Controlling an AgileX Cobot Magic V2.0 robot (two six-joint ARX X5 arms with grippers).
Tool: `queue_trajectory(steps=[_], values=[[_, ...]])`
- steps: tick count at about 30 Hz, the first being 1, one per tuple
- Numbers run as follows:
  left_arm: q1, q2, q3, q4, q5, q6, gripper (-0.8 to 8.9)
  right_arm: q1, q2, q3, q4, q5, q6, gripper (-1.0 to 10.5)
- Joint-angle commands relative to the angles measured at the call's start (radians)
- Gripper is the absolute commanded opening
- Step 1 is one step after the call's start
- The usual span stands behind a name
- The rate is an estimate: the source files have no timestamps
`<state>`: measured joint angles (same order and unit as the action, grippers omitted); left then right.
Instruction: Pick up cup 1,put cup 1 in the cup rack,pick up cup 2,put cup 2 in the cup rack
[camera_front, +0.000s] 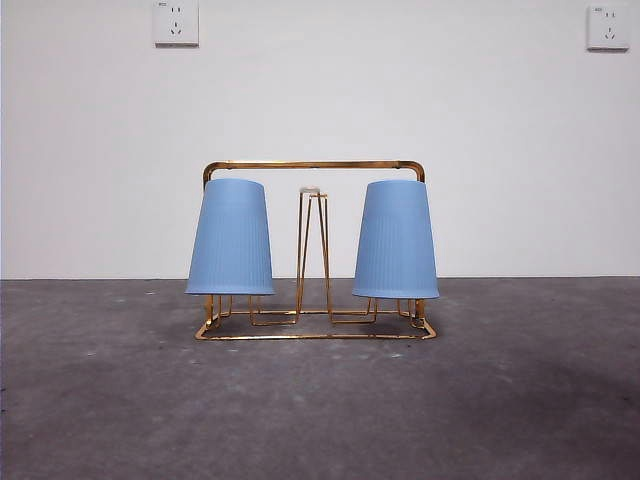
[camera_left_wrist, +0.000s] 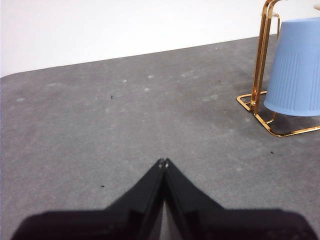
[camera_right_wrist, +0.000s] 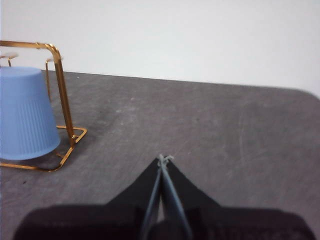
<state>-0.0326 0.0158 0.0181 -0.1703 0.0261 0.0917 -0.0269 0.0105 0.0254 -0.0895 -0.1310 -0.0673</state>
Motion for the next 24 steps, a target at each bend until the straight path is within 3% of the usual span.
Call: queue_trajectory(steps=[1, 5, 24], values=[[0.004, 0.000, -0.011, 0.006, 0.004, -0.010, -0.03, 0.000, -0.003, -0.011, -0.042, 0.013, 0.056, 0.0], [0.004, 0.001, -0.011, 0.006, 0.004, -0.010, -0.03, 0.000, -0.003, -0.011, -0.086, 0.051, 0.057, 0.0], [0.004, 0.006, -0.011, 0.006, 0.003, -0.010, -0.03, 0.000, -0.002, -0.011, -0.090, 0.053, 0.080, 0.0]])
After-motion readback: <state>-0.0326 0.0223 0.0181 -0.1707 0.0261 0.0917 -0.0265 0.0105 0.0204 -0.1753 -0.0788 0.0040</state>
